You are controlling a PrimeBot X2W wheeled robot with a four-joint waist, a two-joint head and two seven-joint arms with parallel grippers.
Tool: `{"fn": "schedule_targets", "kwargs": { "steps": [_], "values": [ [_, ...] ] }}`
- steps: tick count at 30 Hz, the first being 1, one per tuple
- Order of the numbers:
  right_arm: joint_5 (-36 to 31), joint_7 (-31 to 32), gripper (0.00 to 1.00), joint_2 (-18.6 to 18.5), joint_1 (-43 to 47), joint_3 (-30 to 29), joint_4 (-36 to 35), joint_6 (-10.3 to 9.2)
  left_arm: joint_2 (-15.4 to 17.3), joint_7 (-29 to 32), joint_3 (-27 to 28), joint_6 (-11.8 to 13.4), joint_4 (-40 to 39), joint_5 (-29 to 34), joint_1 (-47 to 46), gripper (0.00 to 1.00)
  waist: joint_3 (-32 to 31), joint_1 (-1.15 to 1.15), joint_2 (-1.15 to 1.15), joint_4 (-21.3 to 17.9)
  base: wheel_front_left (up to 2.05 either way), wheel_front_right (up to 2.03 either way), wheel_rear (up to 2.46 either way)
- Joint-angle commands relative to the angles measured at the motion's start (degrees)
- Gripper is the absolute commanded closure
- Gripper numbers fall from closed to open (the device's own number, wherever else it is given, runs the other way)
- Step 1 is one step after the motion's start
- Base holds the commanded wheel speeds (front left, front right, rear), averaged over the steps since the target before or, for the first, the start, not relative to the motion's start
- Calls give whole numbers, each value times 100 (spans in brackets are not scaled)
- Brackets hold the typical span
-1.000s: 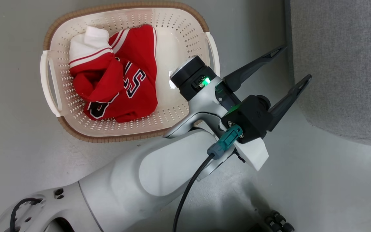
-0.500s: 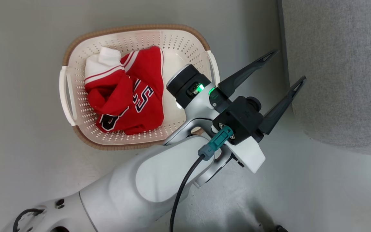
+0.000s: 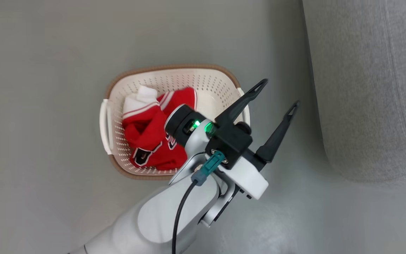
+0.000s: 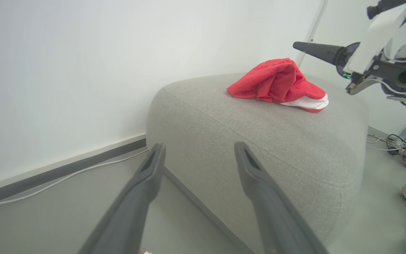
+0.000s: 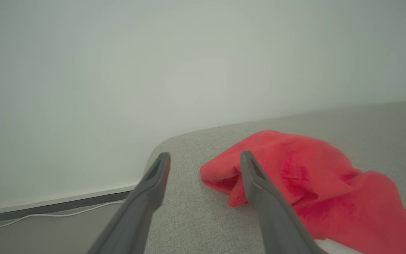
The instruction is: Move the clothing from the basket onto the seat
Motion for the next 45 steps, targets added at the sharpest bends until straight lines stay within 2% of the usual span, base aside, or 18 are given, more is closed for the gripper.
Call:
{"fn": "schedule_targets", "kwargs": {
  "steps": [1, 12, 25, 35, 45],
  "values": [
    [-116, -33, 0, -135, 332, 3, -171, 24, -19, -28, 232, 2, -170, 68, 186, 0, -329, 0, 0, 206, 0, 0, 0],
    [-594, -33, 0, 311, 996, 40, -495, 24, -19, -28, 1040, -209, -58, 280, 1157, 0, -1351, 0, 0, 624, 0, 0, 0],
    [-1297, -33, 0, 987, 1834, 356, -776, 24, -19, -28, 2677, -593, 36, 759, 2470, 0, -2311, 0, 0, 894, 0, 0, 0],
    [-1544, -33, 0, 1458, 2393, 603, -1037, 24, -19, -28, 3892, -607, -31, 1145, 3310, 0, -2742, 0, 0, 967, 0, 0, 0],
    [-1830, -33, 0, 1827, 2908, 623, -1233, 24, -19, -28, 4652, -558, -247, 1352, 4090, 0, -3019, 0, 0, 949, 0, 0, 0]
  ]
}}
